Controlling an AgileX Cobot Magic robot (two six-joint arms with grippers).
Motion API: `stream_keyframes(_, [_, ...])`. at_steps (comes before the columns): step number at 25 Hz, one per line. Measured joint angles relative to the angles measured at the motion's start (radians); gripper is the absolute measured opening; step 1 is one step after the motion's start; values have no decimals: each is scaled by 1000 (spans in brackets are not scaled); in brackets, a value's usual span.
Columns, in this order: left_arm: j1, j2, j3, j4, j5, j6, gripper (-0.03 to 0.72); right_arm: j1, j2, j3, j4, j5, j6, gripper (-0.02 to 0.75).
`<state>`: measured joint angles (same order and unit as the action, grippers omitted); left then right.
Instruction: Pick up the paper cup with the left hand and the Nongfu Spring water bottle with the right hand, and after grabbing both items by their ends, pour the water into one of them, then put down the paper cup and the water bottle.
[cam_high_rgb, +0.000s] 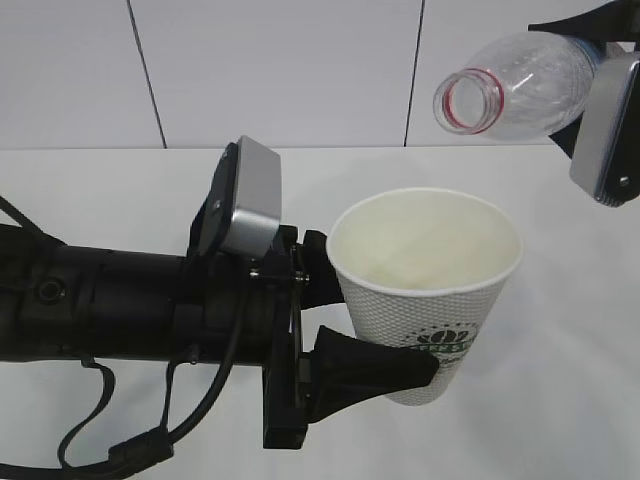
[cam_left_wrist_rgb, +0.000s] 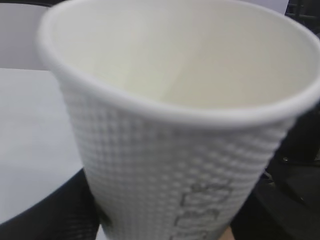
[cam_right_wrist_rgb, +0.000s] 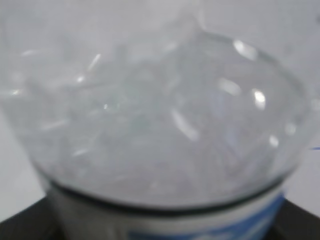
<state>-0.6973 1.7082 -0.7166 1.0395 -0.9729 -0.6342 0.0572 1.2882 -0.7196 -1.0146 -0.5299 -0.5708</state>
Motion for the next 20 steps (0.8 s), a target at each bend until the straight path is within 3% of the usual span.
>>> stream_keyframes(20, [0, 0, 0, 0, 0, 0, 522, 0, 0, 0, 22, -40, -68, 484])
